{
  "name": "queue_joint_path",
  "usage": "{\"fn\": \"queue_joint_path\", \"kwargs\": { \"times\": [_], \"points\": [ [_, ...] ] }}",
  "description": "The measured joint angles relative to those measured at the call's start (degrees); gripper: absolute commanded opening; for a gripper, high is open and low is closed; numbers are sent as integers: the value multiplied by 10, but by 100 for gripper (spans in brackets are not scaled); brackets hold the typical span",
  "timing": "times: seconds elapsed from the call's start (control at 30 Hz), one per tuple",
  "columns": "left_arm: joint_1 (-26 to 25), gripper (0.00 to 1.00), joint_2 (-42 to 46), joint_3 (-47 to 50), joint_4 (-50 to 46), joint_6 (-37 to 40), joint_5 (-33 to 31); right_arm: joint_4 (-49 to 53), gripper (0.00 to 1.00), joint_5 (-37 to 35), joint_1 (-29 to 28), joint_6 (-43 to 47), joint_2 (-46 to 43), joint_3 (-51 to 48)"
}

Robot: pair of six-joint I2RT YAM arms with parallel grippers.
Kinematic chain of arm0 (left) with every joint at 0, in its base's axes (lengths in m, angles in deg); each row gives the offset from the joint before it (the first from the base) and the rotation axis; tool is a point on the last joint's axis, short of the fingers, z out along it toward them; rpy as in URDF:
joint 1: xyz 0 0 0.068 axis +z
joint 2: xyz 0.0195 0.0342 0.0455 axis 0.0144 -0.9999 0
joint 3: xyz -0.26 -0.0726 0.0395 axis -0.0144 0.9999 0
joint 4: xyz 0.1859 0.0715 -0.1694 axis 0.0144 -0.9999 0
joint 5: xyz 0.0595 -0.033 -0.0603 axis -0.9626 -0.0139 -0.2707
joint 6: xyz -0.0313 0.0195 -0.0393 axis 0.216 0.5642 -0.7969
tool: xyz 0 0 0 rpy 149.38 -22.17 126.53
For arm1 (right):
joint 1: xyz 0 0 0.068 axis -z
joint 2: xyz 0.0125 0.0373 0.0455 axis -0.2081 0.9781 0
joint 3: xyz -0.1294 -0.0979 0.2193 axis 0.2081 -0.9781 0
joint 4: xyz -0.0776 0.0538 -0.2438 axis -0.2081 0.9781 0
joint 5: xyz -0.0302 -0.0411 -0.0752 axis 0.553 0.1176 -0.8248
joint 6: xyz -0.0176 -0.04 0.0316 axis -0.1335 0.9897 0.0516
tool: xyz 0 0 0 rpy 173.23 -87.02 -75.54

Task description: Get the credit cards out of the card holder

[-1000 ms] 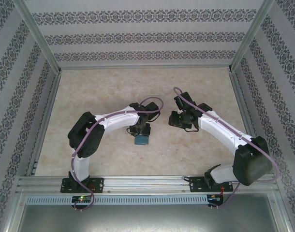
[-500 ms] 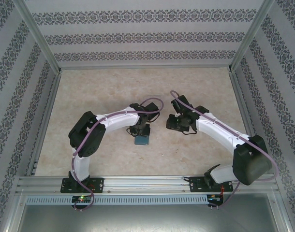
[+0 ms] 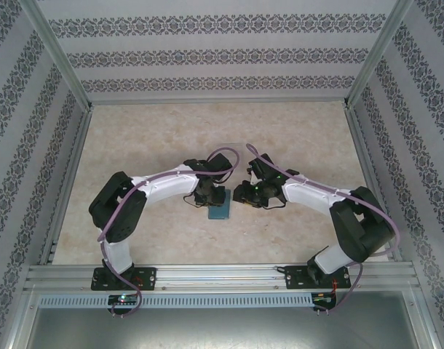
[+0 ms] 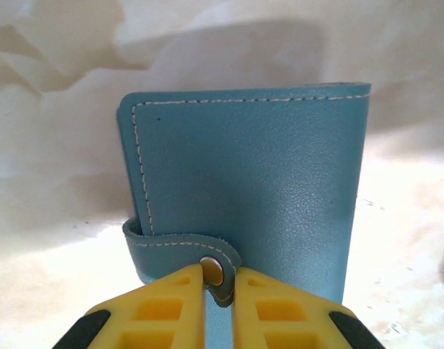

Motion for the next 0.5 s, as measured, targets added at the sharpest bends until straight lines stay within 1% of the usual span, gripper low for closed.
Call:
{"fn": "queue_joint_path", "kwargs": {
  "times": [0.2,0.27,0.5],
  "points": [
    [9,12,13,16,37,0,39,-39,42,30,-7,-3,39,0],
    [11,12,13,22,42,0,48,-45,40,34,-10,-4,49,0],
    [12,10,14,37,65,-2,67,-56,27,38,-15,-13,69,0]
  ]
}}
